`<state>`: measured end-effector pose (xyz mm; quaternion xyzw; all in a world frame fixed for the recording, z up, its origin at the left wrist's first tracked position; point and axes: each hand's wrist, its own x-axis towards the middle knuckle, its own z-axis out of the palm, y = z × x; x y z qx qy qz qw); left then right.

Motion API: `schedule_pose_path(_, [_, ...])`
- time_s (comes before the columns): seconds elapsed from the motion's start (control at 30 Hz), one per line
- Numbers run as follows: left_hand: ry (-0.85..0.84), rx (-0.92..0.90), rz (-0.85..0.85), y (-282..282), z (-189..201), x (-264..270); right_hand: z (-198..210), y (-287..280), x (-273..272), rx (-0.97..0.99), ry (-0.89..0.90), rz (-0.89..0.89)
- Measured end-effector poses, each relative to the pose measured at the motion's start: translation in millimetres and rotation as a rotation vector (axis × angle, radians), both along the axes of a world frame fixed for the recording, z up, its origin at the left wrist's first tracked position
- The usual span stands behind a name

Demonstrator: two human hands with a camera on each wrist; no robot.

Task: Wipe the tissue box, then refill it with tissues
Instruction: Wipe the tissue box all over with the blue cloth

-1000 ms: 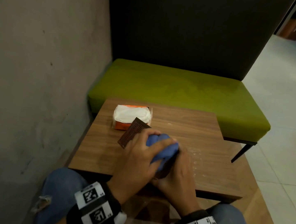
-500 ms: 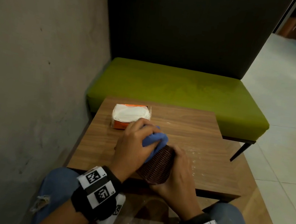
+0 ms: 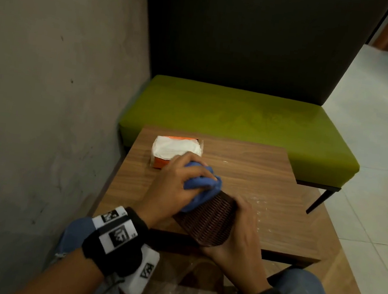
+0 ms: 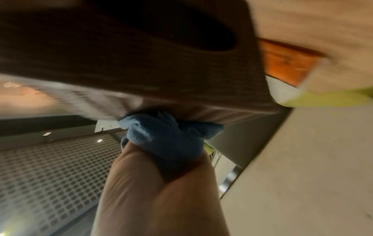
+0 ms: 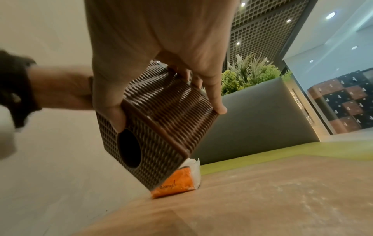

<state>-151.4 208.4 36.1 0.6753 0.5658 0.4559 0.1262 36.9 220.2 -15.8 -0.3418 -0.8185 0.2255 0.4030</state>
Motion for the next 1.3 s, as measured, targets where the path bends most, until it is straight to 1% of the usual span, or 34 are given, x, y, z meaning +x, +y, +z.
schedule_pose_path(0.1, [-0.139,-0.072,0.204,13,-9,-38,-1,-5,5,-0.015,-0.005,-0.003])
schedule_pose_path(0.17, [-0.173,-0.117,0.261,16,-12,-46,-1,-5,4,-0.034,-0.008,0.0])
schedule_pose_path(0.23, [-0.145,-0.066,0.237,14,-12,-33,-3,-3,1,-0.062,-0.002,-0.002])
schedule_pose_path(0.3, [-0.081,-0.017,0.134,9,-11,-14,-5,3,-2,-0.069,0.006,-0.014])
schedule_pose_path(0.33, [-0.057,-0.018,0.092,8,-11,-9,-6,6,-2,-0.074,0.01,-0.018])
schedule_pose_path(0.37, [-0.048,-0.023,0.097,11,-13,-11,-6,7,-1,-0.076,0.012,-0.016])
schedule_pose_path(0.4, [-0.057,-0.037,0.161,15,-15,-19,-6,6,1,-0.074,0.008,-0.006])
schedule_pose_path(0.47, [-0.088,-0.08,0.354,25,-20,-38,-5,5,3,-0.08,-0.003,0.002])
schedule_pose_path(0.5, [-0.101,-0.091,0.402,27,-21,-42,-4,5,2,-0.102,-0.01,0.004])
schedule_pose_path(0.53, [-0.103,-0.091,0.397,25,-20,-37,-4,6,0,-0.127,-0.018,0.0])
schedule_pose_path(0.57, [-0.089,-0.071,0.342,20,-18,-25,-5,8,-3,-0.144,-0.016,-0.005])
schedule_pose_path(0.6, [-0.066,-0.051,0.249,11,-13,-7,-7,11,-5,-0.153,-0.019,-0.012])
schedule_pose_path(0.63, [-0.023,-0.029,0.138,0,-9,12,-10,14,-8,-0.175,-0.023,-0.014])
schedule_pose_path(0.7, [0.141,0.028,-0.067,-24,-9,37,-14,18,-10,-0.269,-0.006,-0.049])
schedule_pose_path(0.73, [0.213,0.064,-0.133,-32,-12,40,-15,18,-9,-0.289,-0.003,-0.061])
schedule_pose_path(0.77, [0.236,0.084,-0.158,-33,-14,36,-17,19,-8,-0.279,0.009,-0.053])
schedule_pose_path(0.8, [0.211,0.081,-0.134,-29,-17,27,-19,19,-7,-0.271,0.0,-0.03])
schedule_pose_path(0.83, [0.159,0.066,-0.059,-21,-19,18,-20,18,-6,-0.256,0.001,-0.005])
schedule_pose_path(0.9, [0.047,0.022,0.156,0,-18,2,-15,11,-6,-0.19,0.002,-0.008])
schedule_pose_path(0.93, [0.003,0.005,0.22,7,-15,0,-12,8,-7,-0.152,0.004,-0.011])
schedule_pose_path(0.97, [-0.017,-0.003,0.228,8,-12,4,-9,7,-8,-0.14,0.026,-0.006])
schedule_pose_path(1.0, [0.004,0.014,0.182,4,-10,13,-4,7,-7,-0.155,0.062,-0.003])
schedule_pose_path(1.03, [0.064,0.05,0.1,-6,-10,22,-4,9,-6,-0.184,0.095,0.003])
schedule_pose_path(1.1, [0.229,0.14,-0.121,-31,-16,33,-1,10,-2,-0.224,0.105,0.004])
schedule_pose_path(1.13, [0.316,0.175,-0.195,-36,-21,29,-1,9,1,-0.228,0.096,0.011])
schedule_pose_path(1.17, [0.365,0.185,-0.211,-34,-25,20,-2,8,3,-0.219,0.099,0.032])
schedule_pose_path(1.2, [0.347,0.148,-0.155,-28,-26,11,-2,5,4,-0.221,0.087,0.058])
schedule_pose_path(1.23, [0.26,0.088,-0.048,-20,-26,2,-3,1,3,-0.225,0.071,0.068])
schedule_pose_path(1.27, [0.128,0.046,0.05,-14,-22,-2,-3,-1,2,-0.227,0.061,0.065])
schedule_pose_path(1.3, [0.018,0.034,0.113,-12,-19,-2,-4,-1,0,-0.221,0.055,0.054])
